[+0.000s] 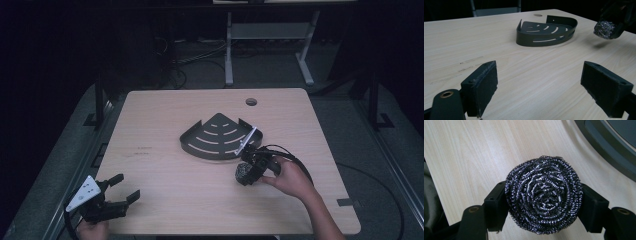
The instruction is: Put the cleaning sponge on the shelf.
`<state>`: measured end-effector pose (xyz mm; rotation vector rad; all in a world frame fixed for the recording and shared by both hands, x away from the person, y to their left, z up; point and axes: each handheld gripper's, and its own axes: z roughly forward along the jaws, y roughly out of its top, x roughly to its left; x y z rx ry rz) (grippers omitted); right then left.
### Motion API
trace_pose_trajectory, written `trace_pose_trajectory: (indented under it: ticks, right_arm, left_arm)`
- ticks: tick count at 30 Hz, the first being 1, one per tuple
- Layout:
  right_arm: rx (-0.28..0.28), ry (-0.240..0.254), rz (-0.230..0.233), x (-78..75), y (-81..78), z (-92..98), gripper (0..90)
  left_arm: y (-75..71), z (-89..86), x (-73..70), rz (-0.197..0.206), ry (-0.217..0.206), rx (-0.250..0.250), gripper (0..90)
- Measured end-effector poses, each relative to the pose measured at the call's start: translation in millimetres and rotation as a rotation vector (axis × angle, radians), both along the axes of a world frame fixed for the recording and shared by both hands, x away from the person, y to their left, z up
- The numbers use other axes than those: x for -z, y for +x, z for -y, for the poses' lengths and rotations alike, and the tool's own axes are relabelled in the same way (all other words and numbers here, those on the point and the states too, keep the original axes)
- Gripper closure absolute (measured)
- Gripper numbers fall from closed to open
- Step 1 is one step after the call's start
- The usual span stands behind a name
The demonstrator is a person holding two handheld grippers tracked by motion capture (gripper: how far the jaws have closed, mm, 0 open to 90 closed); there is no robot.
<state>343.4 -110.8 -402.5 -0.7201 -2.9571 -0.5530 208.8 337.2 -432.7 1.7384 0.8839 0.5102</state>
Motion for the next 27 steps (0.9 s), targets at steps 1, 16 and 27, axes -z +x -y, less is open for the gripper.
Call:
trace_pose_trajectory:
  ticks: [1,16,27]
  right_arm:
    - [0.0,0.003,0.001,-0.2,0.4,0.0,32.7]
    - [-0.006,0.02,-0.002,-8.4,6.6,-3.7,32.7]
    - [0.001,0.021,-0.007,-11.1,9.6,-1.1,32.6]
  left_arm:
    - [-0.1,-0.2,-0.1,0.001,0.001,-0.001,13.3]
    - [0.1,-0.6,-0.7,0.005,0.0,0.0,13.3]
    - [0.6,-0.1,-0.7,0.004,0.0,0.0,13.3]
